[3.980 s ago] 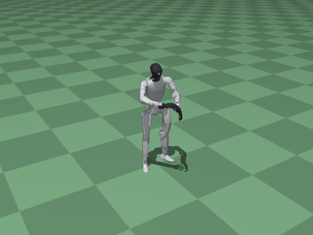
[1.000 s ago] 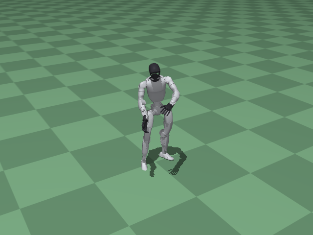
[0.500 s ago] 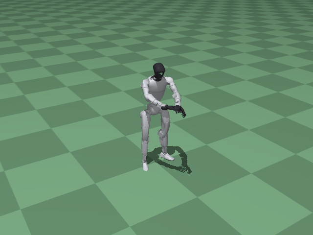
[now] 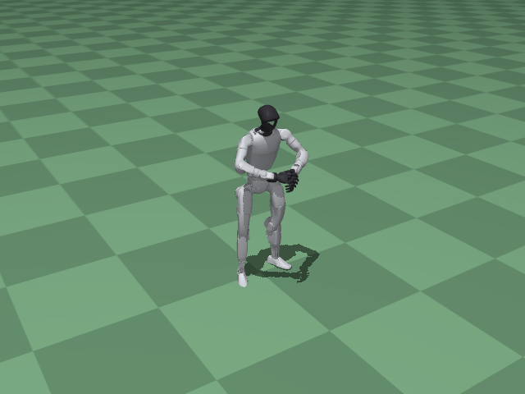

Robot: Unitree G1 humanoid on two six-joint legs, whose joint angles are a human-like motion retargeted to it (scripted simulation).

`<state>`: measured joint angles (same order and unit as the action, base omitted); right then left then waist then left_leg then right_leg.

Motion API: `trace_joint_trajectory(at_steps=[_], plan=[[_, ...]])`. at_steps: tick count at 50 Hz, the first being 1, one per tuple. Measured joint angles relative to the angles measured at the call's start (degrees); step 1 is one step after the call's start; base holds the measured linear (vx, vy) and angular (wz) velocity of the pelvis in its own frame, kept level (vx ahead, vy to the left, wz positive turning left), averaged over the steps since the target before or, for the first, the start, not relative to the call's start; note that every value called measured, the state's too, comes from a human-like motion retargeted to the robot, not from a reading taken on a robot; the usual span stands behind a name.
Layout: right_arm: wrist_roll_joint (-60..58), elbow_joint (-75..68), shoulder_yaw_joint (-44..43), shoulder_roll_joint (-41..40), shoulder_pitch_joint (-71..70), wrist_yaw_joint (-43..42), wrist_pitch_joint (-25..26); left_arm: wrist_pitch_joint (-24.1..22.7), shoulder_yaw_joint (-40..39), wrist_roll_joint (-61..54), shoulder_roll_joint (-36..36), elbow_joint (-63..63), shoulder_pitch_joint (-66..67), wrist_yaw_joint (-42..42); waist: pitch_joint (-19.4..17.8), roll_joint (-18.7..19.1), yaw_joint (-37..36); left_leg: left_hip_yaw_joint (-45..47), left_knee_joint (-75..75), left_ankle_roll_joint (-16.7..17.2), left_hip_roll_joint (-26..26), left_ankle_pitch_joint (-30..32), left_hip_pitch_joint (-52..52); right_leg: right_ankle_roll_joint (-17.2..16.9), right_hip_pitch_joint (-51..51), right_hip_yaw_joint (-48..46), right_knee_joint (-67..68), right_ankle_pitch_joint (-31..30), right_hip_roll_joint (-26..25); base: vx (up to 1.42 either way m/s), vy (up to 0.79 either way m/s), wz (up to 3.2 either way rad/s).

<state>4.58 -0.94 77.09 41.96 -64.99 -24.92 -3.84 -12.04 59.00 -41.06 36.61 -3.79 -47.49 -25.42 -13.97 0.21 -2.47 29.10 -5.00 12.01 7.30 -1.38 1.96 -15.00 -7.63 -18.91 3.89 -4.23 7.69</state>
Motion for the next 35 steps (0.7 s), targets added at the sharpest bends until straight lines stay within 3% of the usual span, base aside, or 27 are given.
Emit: trace_joint_trajectory(at_steps=[6, 10, 15, 20, 25, 30, 35], plan=[[-12.6, -30.8, -6.9, -16.3, -4.8, 1.8, 0.9, -0.2, -3.1, 25.1, -9.9, -34.7, -11.5, -4.5, -2.4, -1.0, 1.8, 1.2, 0.0, 1.8, 1.8, 1.0, -0.6, 0.0, 0.2, 0.1, -3.1, -2.1, -2.7, -0.10, -0.07, -0.19], [-13.8, -43.6, -13.7, -23.5, -6.4, -0.5, 1.3, -0.2, -5.1, 32.2, -16.0, -51.0, -18.2, -5.1, -2.7, -1.1, 1.6, 1.5, 0.0, 2.9, 2.5, 1.5, -1.1, 0.0, 0.0, -0.1, -4.1, -2.8, -3.8, -0.03, -0.04, -0.06], [-14.7, -31.5, -11.3, -16.0, -7.6, -11.4, 1.5, -1.4, -3.2, 31.7, -11.5, -37.9, -20.0, -7.7, -1.1, -0.1, 0.1, 1.1, 0.0, 2.8, 2.4, 1.4, -1.0, 0.0, 0.2, -0.4, -4.0, -2.4, -3.5, 0.05, 0.00, 0.05], [-19.7, -11.1, -8.2, -1.7, -8.5, -11.2, -0.5, -2.8, -2.8, 32.0, -1.3, -13.8, -16.4, -6.5, 1.1, 1.1, -0.9, 0.5, 0.0, 1.9, 2.0, 1.1, -1.1, 0.0, -0.1, -0.7, -2.6, -1.6, -2.7, 0.09, 0.03, 0.10], [-23.1, 1.6, -5.1, 4.9, -7.5, -11.7, -1.8, -4.2, -6.4, 34.3, 4.3, 0.6, -8.7, -4.8, 0.0, 0.9, -0.7, 0.8, 0.0, 1.1, 1.8, 0.9, -0.7, 0.0, -0.5, -0.1, -1.4, -1.3, -2.2, 0.02, 0.01, 0.01], [-31.3, -2.7, -3.3, 1.6, -5.1, -10.4, -3.3, -5.3, -9.8, 50.7, 4.0, -2.2, -4.5, -1.8, -3.1, -0.2, 0.6, 1.8, 0.0, 1.7, 2.5, 1.0, -0.6, 0.0, -0.9, 0.6, -1.6, -2.0, -3.2, -0.04, -0.03, -0.09], [-38.4, -24.7, -3.3, -8.0, -4.0, -7.7, -3.3, -4.0, -4.0, 67.5, -4.0, -25.9, -10.6, -5.3, -4.9, -0.3, 1.9, 1.9, 0.0, 2.7, 3.8, 1.9, -1.8, 0.0, -1.4, -0.1, -3.2, -3.3, -4.9, -0.10, -0.08, -0.04]])
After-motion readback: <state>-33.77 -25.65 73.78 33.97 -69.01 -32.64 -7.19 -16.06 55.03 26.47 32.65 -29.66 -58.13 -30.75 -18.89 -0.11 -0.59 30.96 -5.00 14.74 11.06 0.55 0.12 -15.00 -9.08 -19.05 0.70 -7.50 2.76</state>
